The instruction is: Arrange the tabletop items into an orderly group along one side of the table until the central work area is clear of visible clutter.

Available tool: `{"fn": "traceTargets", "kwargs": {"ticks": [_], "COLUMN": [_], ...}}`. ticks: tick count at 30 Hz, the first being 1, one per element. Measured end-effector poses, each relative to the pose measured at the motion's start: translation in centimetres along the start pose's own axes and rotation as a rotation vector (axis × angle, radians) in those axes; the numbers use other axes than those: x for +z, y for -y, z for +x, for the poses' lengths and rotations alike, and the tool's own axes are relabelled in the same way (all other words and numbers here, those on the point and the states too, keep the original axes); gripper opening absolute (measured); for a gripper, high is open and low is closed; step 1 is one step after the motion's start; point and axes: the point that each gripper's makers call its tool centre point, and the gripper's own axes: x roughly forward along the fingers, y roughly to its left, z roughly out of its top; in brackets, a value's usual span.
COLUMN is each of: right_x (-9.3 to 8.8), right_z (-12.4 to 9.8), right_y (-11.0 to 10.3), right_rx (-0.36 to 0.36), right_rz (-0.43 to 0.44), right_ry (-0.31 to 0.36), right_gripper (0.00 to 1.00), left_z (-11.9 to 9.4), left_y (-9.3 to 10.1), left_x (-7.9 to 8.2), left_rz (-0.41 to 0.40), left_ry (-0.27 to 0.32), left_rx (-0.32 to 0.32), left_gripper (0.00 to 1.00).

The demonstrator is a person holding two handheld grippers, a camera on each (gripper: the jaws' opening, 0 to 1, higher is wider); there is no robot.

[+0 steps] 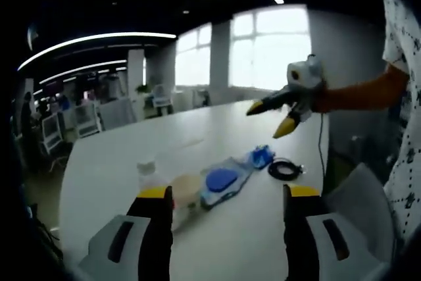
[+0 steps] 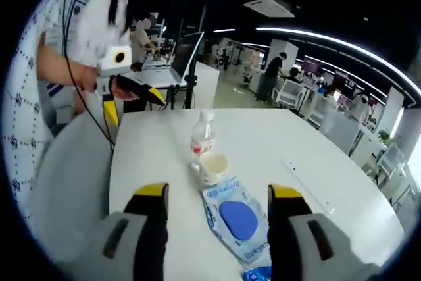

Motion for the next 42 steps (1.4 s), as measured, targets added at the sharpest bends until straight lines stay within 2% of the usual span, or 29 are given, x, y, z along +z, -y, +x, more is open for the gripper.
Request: {"fn": "traceTargets", "kwargs": {"ticks": [6,13,24,33,36,38,42], "right_x": [-2.2,-3.8,-6.2,-8.4,-9.2,-10.0,-11.1], "right_z": [-4.1,-8.1,-13.1,-15.9,-16.5,-16.8,-17.1], "right_y": [0.5,0.7,-0.3,-1.6,-2.2,-2.5,-3.3], "right_rx": [-0.099,-0.179,-0.263,-0.333,-0.362,-0.383,-0.407], "right_rz": [0.076,0.136,0.196,0.263,0.273,0.309,0.332], "right_ry": [0.009,0.024,0.030,0.036,0.034,0.032,0.023], "right_gripper": [0.62,0.62,0.62,0.67,0.69,0.71,0.73], "left_z": [0.3,0.8,0.6,-0.4,-1.0,-1.4,-2.4], "left_y": [1.2,2.6,4.6,5.7,5.9,6.0,6.2], "left_x": [0.4,1.0,1.5,0.4,-0.4,-0.7,-1.7], "left_rz": [0.014,0.033,0.053,0.034,0.009,-0.008,-0.025], "left_ry": [0.001,0.013,0.026,0.014,0.000,0.001,-0.010], "left_rx": [-0.014,-0.034,-0.035,-0.011,0.011,0.022,0.042], "left_gripper": [0.68,0.69,0.74,0.84,0.89,0.93,0.94]}}
